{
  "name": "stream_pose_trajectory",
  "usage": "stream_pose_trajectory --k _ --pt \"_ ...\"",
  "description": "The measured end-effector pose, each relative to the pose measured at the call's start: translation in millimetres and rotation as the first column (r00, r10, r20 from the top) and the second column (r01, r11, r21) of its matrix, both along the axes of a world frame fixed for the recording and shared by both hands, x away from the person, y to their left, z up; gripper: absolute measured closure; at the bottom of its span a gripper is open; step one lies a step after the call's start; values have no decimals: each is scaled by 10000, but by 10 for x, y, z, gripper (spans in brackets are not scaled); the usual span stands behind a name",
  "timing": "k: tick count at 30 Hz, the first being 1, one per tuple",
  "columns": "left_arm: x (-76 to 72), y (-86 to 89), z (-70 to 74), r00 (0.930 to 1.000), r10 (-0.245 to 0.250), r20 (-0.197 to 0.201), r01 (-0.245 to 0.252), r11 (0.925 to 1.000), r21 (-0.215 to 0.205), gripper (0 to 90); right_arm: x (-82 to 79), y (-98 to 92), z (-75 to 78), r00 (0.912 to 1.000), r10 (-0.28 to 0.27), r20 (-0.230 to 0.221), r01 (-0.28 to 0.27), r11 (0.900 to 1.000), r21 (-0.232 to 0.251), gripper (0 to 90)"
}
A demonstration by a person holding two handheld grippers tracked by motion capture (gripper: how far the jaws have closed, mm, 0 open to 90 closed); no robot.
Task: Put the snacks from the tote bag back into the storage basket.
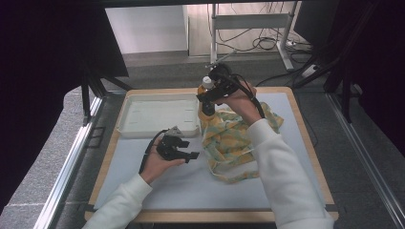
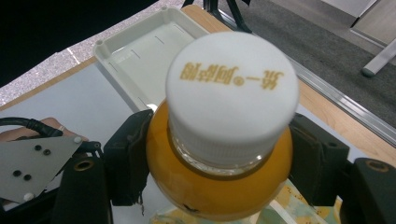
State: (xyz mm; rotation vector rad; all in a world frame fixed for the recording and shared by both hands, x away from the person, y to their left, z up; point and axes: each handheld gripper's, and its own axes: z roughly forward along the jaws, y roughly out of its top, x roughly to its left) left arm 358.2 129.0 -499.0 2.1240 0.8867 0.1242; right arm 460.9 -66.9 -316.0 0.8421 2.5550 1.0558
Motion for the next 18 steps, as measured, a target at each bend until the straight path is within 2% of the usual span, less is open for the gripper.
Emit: stream_pose_trajectory --k 18 --pt "-7 -4 0 10000 -19 -24 19 10000 -27 326 40 221 -87 9998 191 2 -191 9998 -11 302"
